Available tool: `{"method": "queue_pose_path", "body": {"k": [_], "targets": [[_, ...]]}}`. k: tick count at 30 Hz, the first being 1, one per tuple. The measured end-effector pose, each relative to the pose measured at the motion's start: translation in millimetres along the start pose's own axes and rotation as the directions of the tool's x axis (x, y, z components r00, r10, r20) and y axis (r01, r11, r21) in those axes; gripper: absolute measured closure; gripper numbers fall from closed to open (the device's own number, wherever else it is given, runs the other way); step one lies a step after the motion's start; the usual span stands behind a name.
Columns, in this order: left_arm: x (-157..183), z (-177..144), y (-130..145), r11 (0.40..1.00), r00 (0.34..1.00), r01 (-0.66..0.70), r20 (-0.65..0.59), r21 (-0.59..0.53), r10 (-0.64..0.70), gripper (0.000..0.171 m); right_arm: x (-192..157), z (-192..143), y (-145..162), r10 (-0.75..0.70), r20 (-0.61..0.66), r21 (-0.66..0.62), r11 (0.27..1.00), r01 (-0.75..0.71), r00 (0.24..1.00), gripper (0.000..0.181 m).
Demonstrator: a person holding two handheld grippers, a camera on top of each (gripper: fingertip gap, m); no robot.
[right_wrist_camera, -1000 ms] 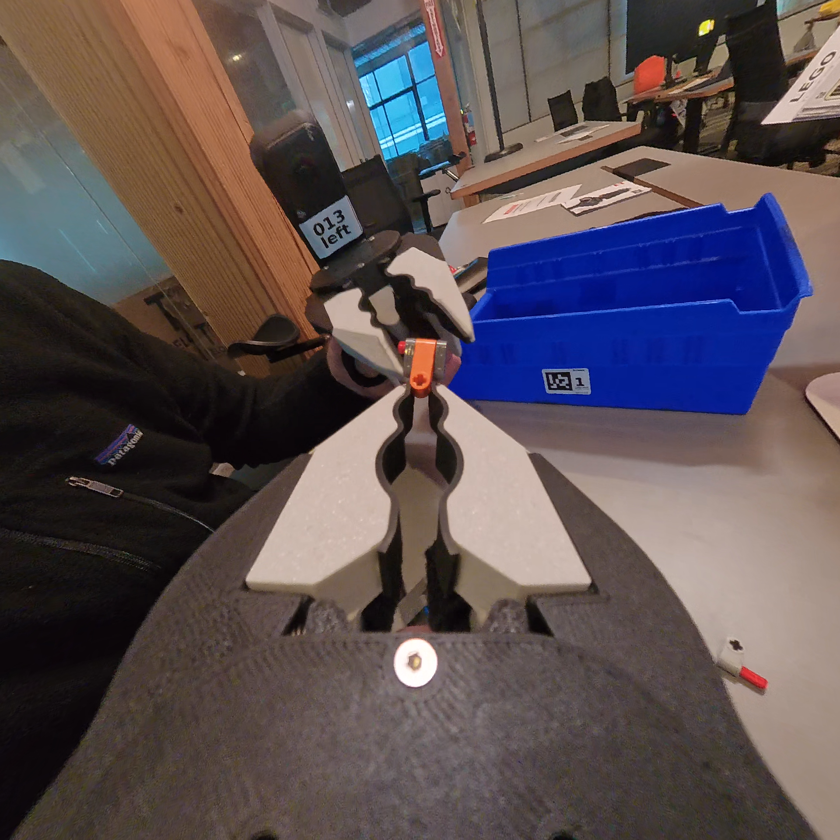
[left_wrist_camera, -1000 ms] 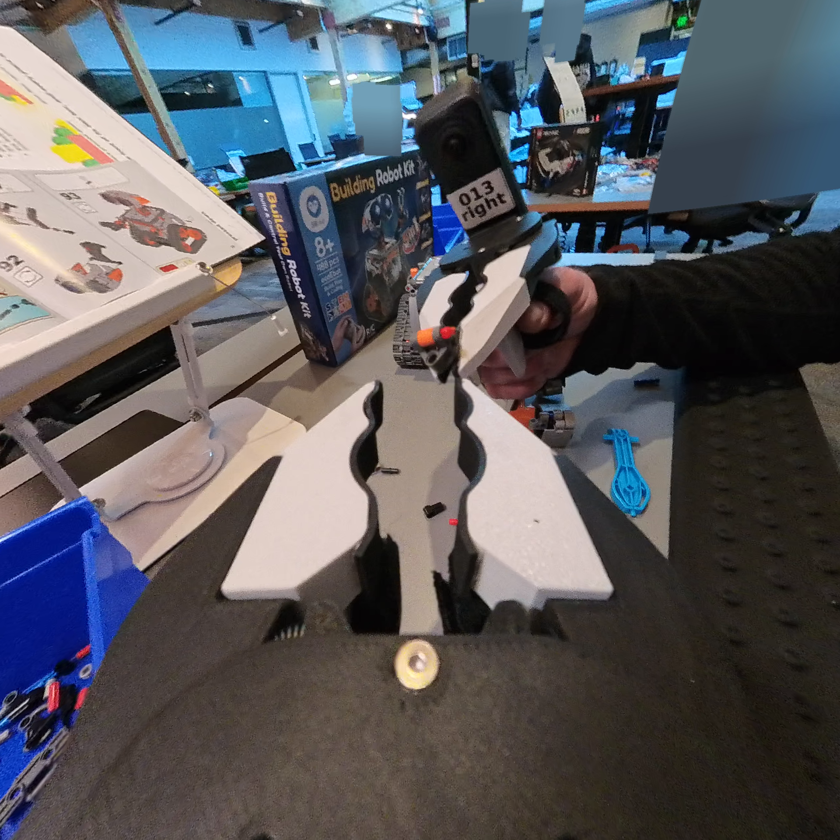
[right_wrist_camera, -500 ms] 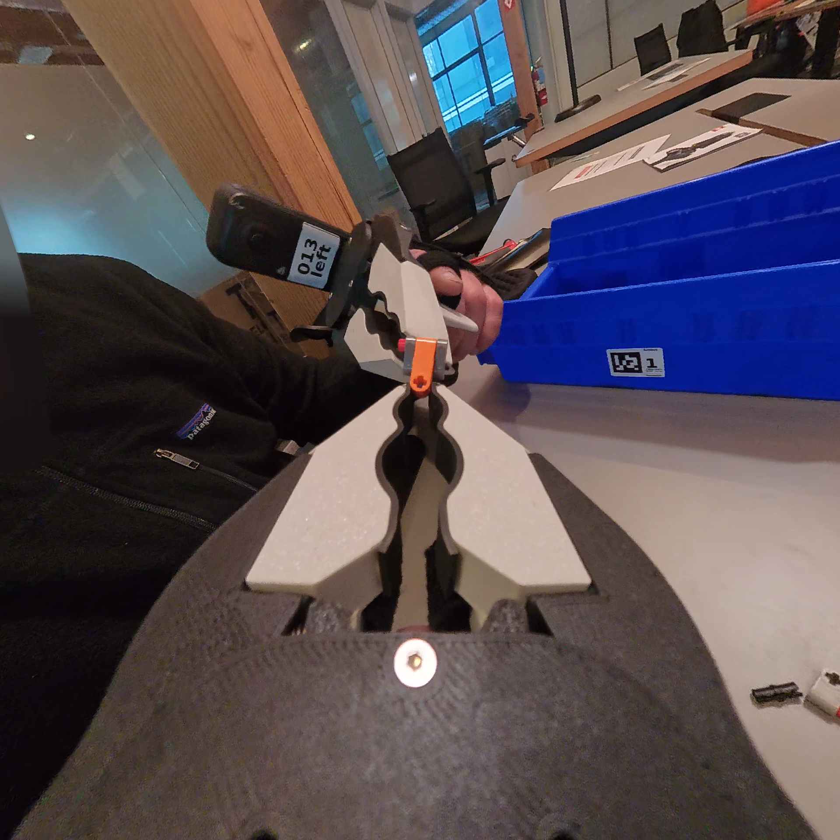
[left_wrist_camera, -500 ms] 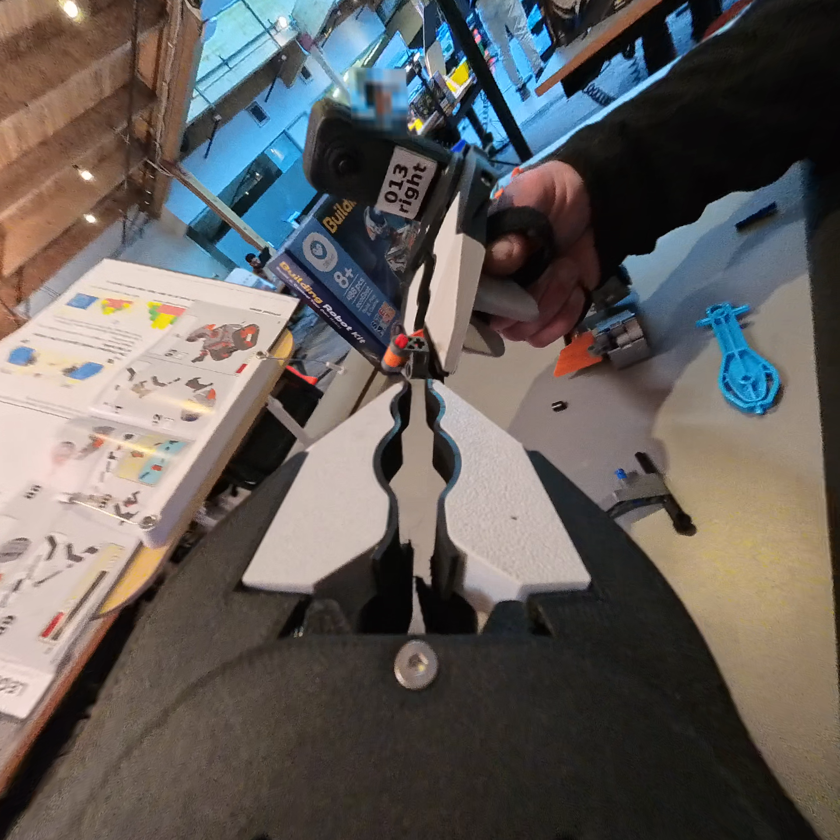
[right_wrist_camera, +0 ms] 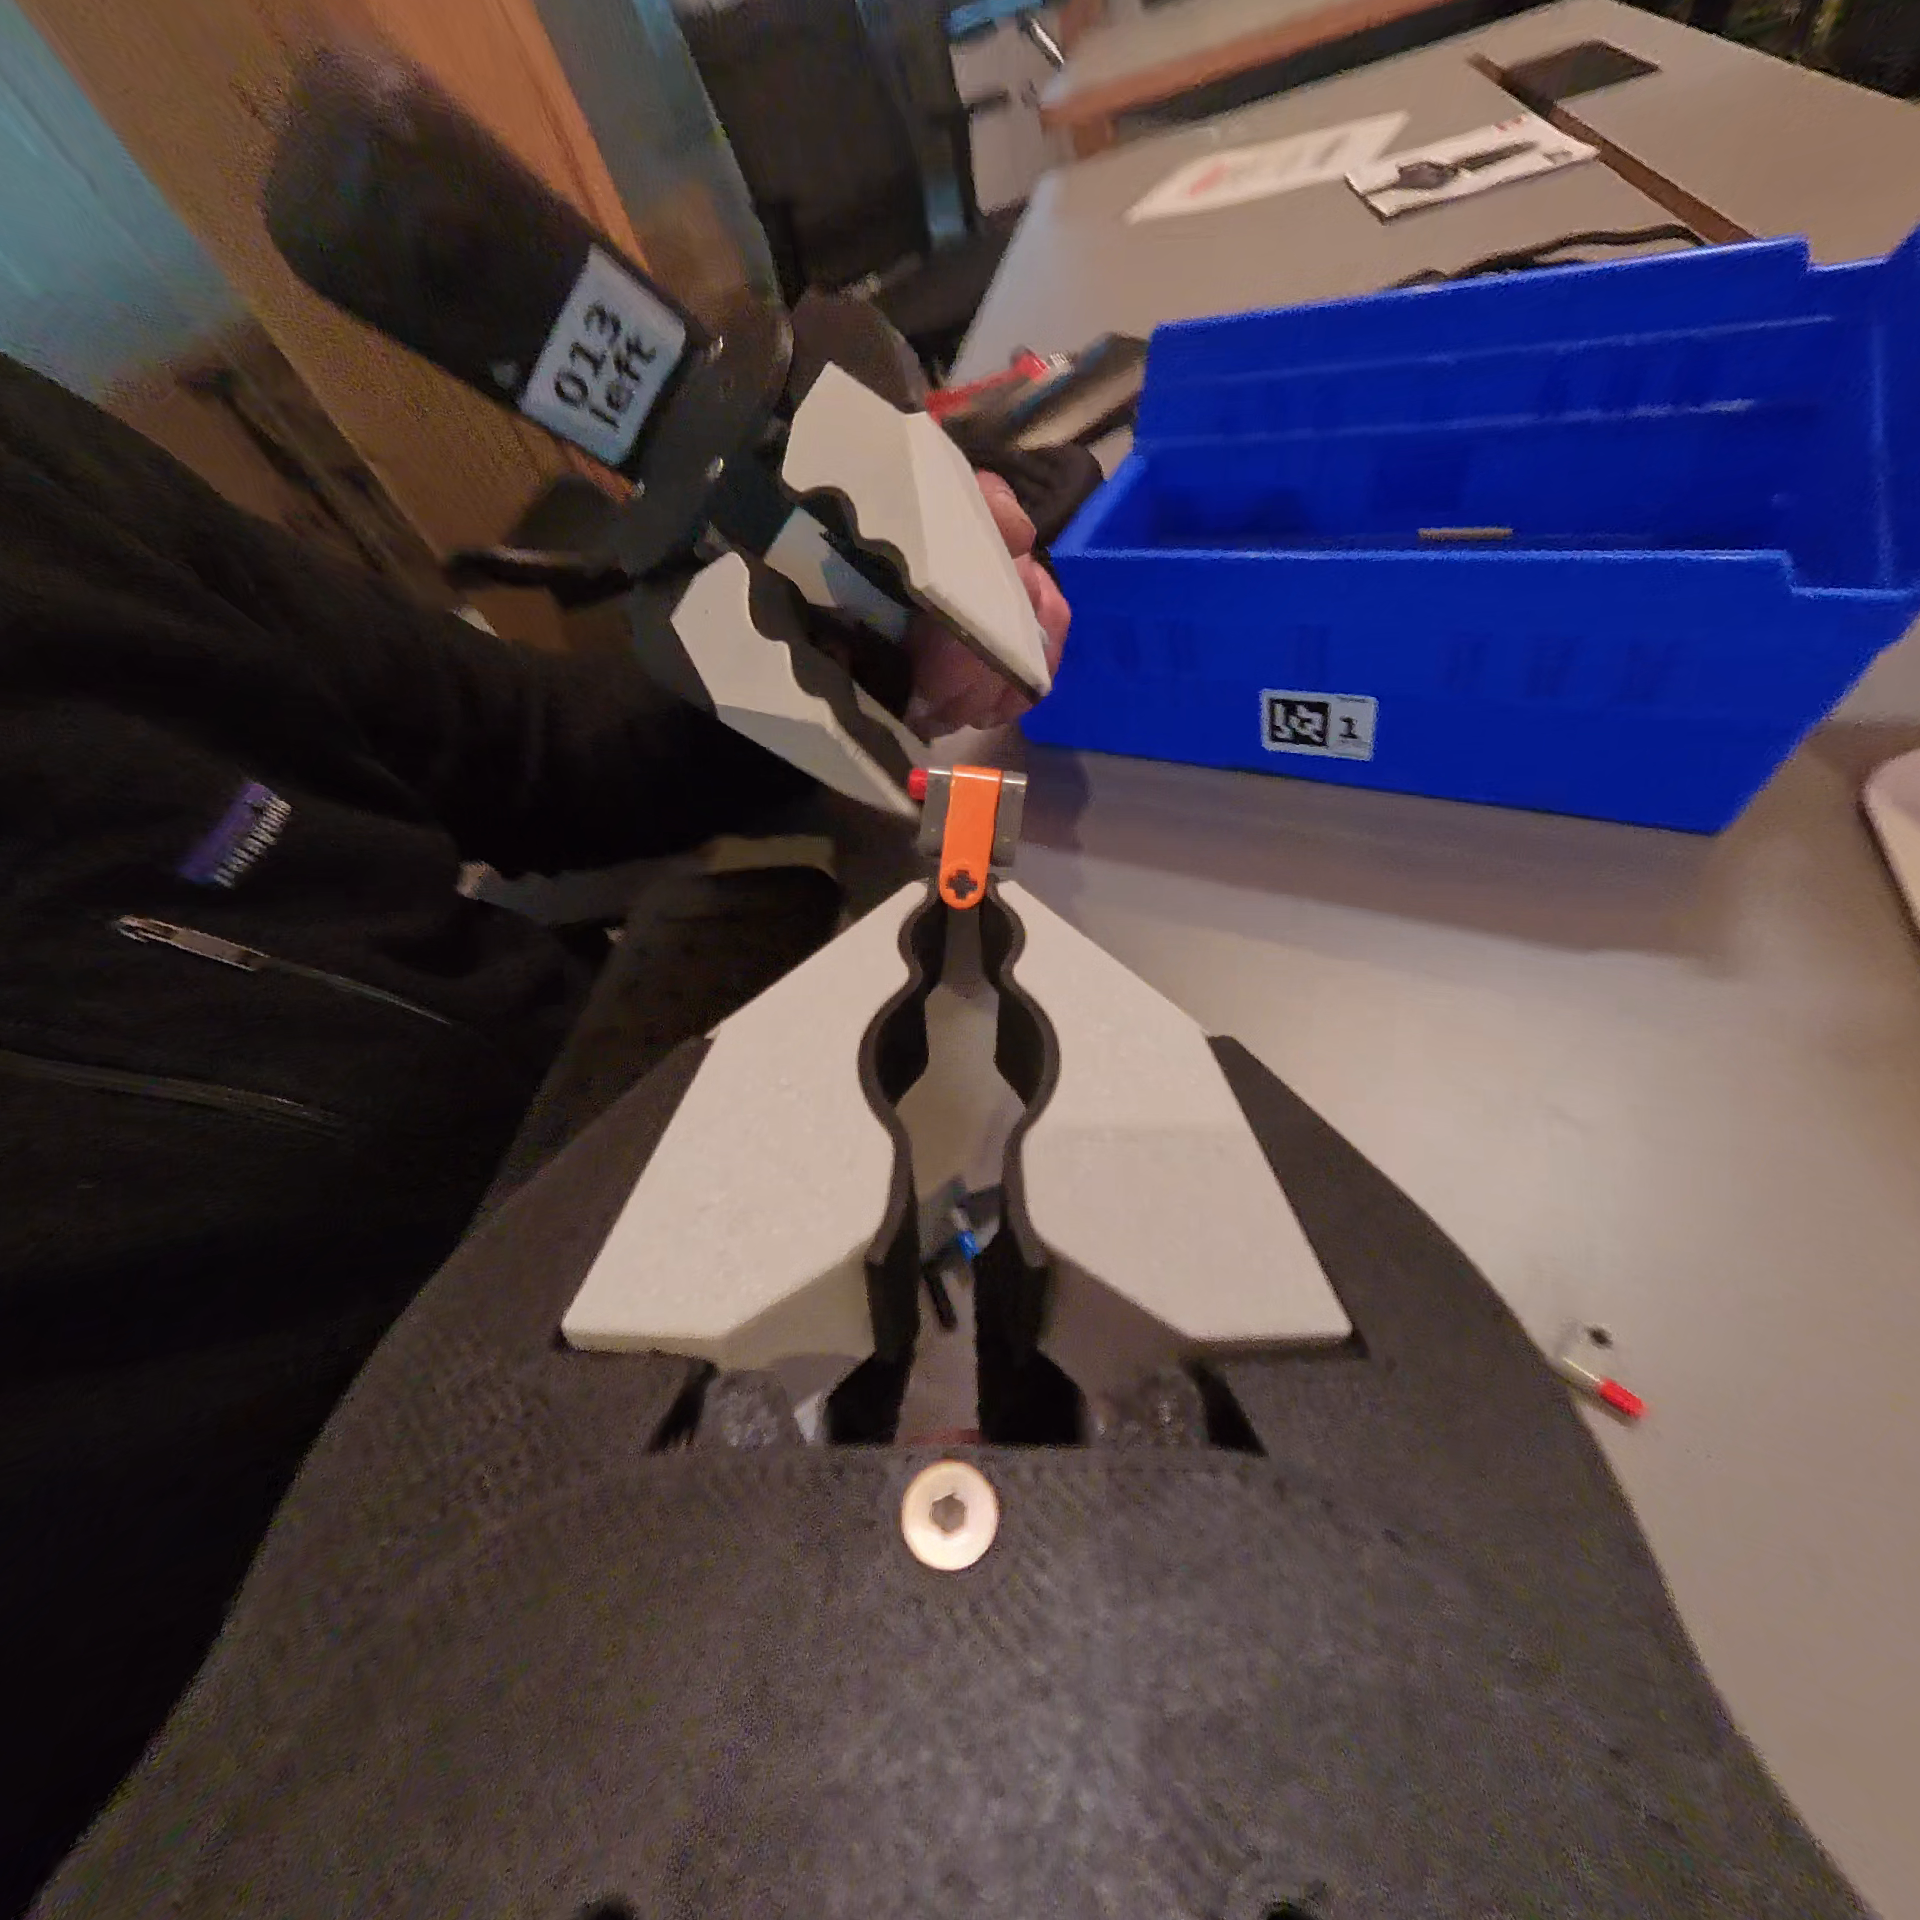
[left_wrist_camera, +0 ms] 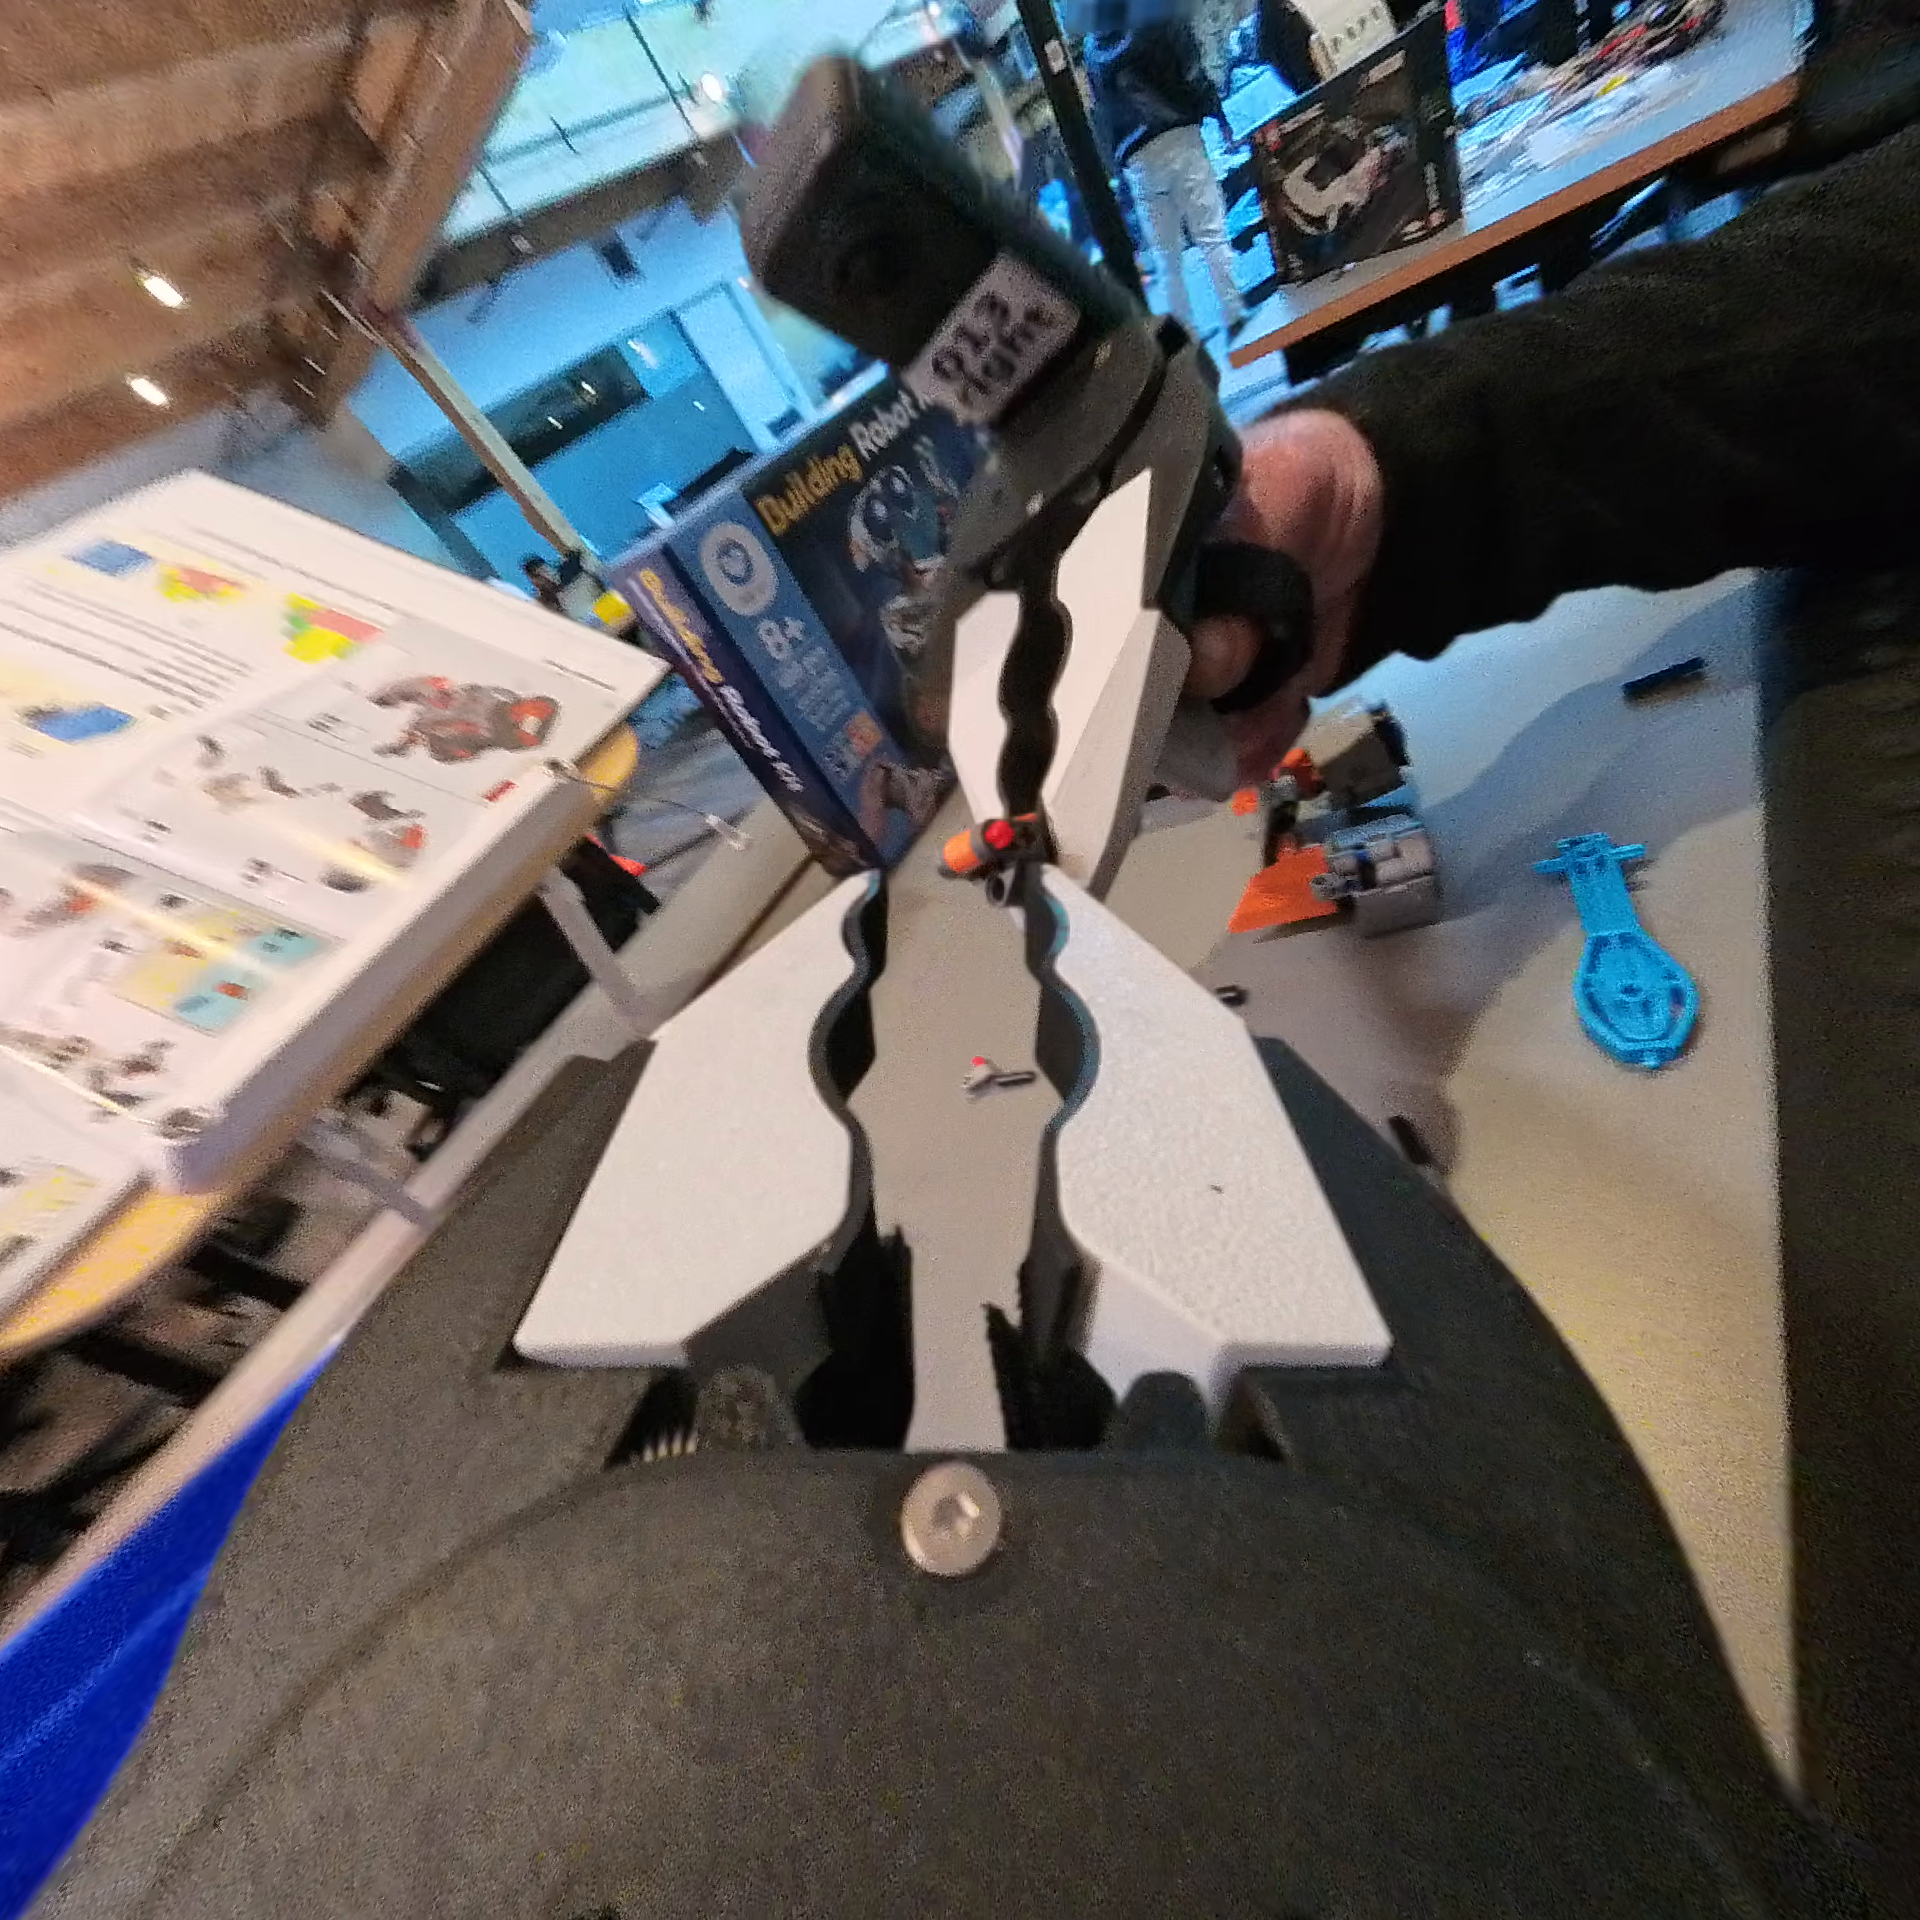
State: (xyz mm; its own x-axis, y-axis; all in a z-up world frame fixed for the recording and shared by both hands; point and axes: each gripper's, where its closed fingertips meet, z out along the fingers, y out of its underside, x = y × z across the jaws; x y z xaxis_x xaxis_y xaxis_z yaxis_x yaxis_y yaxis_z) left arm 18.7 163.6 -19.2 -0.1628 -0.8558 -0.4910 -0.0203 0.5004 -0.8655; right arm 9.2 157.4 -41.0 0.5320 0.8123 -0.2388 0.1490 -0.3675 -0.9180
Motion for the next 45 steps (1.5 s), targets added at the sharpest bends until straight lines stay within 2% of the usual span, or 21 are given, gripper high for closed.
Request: {"method": "queue_pose_path", "body": {"k": [2, 4, 7, 17, 20, 22, 25, 28, 33, 39, 45], "targets": [[3.7, 5.3, 4.0, 0.997, 0.995, 0.083, -0.051, 0.001, -0.083, 0.138, 2.8, -1.6, 2.4, -0.069, -0.061, -0.070, 0.995, 0.064, 0.996, 0.178], [13.7, 9.9, 7.1, 0.985, 0.974, 0.175, -0.143, -0.010, -0.174, 0.136, -0.1, -2.9, 0.7, -0.123, -0.082, -0.113, 0.987, 0.113, 0.989, 0.178], [23.2, 10.7, 3.3, 0.965, 0.939, 0.263, -0.235, 0.014, -0.253, 0.147, -1.8, -3.0, 1.9, -0.177, -0.101, -0.167, 0.973, 0.159, 0.979, 0.178], [27.4, 5.8, -6.1, 0.911, 0.865, 0.411, -0.337, 0.047, -0.373, 0.157, -12.8, -7.4, -1.0, -0.096, 0.015, -0.080, 0.992, 0.097, 0.995, 0.178], [27.4, 3.1, -7.7, 0.906, 0.856, 0.420, -0.355, 0.056, -0.376, 0.171, -13.7, -10.6, -0.1, -0.059, 0.058, -0.054, 0.997, 0.062, 0.997, 0.178], [26.4, 1.8, -9.0, 0.896, 0.845, 0.440, -0.366, 0.060, -0.391, 0.171, -12.8, -12.5, -1.5, -0.036, 0.072, -0.030, 0.999, 0.038, 0.997, 0.178], [26.9, 4.8, -6.9, 0.909, 0.865, 0.413, -0.336, 0.058, -0.372, 0.171, -10.5, -12.1, 1.4, -0.030, 0.069, -0.036, 0.999, 0.032, 0.997, 0.178], [22.0, 5.8, -4.8, 0.892, 0.852, 0.449, -0.326, 0.056, -0.409, 0.171, -8.6, -11.8, 1.7, -0.052, 0.042, -0.046, 0.997, 0.054, 0.998, 0.178], [10.5, 1.4, -14.1, 0.845, 0.826, 0.520, -0.327, 0.126, -0.459, 0.171, -6.2, -10.1, 6.6, -0.082, 0.000, -0.087, 0.993, 0.081, 0.997, 0.178], [8.3, 1.5, -21.4, 0.866, 0.859, 0.475, -0.295, 0.156, -0.418, 0.171, -6.7, -3.5, 11.6, -0.099, -0.018, -0.124, 0.988, 0.097, 0.995, 0.179], [7.7, 4.3, -25.0, 0.886, 0.881, 0.438, -0.269, 0.153, -0.389, 0.163, -7.2, 0.9, 15.1, -0.087, -0.014, -0.134, 0.987, 0.085, 0.996, 0.179]]}}
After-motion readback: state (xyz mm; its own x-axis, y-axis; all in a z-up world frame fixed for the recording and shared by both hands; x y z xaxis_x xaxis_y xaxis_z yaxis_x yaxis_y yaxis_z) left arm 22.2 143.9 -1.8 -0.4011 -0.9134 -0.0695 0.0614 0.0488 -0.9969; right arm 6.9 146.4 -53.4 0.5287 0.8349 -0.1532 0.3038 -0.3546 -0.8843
